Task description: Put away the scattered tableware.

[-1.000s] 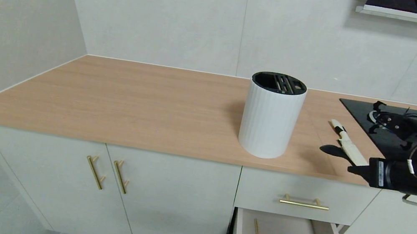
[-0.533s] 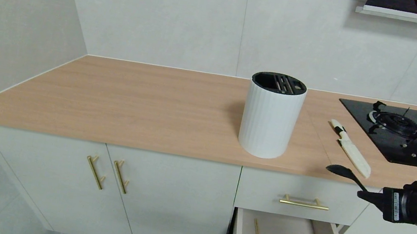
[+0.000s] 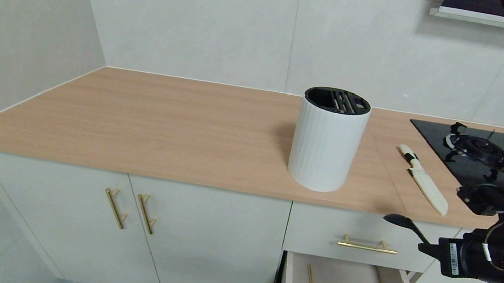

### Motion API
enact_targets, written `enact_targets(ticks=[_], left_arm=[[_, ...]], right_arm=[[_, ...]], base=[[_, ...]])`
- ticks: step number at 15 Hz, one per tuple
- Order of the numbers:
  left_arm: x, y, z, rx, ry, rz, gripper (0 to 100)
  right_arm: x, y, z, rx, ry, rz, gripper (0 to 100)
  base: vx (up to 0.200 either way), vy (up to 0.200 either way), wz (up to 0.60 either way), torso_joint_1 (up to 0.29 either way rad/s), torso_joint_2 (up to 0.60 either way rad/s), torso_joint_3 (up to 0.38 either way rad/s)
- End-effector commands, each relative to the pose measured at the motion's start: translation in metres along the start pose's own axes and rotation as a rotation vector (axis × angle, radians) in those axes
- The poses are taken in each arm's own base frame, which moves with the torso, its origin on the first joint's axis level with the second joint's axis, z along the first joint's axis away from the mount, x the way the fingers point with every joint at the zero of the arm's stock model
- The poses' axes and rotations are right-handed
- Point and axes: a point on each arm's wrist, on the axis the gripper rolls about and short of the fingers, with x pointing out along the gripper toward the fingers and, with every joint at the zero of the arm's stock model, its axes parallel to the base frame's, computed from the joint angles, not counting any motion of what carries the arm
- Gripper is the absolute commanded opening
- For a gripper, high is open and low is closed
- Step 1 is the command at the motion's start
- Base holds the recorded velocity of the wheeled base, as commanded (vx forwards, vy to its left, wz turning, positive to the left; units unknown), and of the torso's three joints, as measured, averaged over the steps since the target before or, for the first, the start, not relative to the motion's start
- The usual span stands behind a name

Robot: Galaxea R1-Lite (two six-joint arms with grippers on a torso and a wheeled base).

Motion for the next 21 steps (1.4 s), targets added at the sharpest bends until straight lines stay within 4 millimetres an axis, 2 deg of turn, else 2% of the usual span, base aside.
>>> enact_targets(ticks=[1,6,21], left_arm=[[0.0,0.0,0.0,0.0,0.001,0.001,100],[0.0,0.0,0.0,0.0,0.001,0.0,100],[0.0,0.0,0.0,0.0,0.001,0.0,100]], right_arm=[[0.015,0.003,-0.007,-0.007,0.053,0.008,0],[0.039,0.003,-0.014,-0.013,0.078,-0.033,0],[0.05,0.003,-0.02,-0.016,0.119,-0.04,0]], base=[[0.0,0.0,0.0,0.0,0.0,0.0],[0.0,0.0,0.0,-0.021,0.04,0.026],[0.0,0.0,0.0,-0.188,0.46,0.274]])
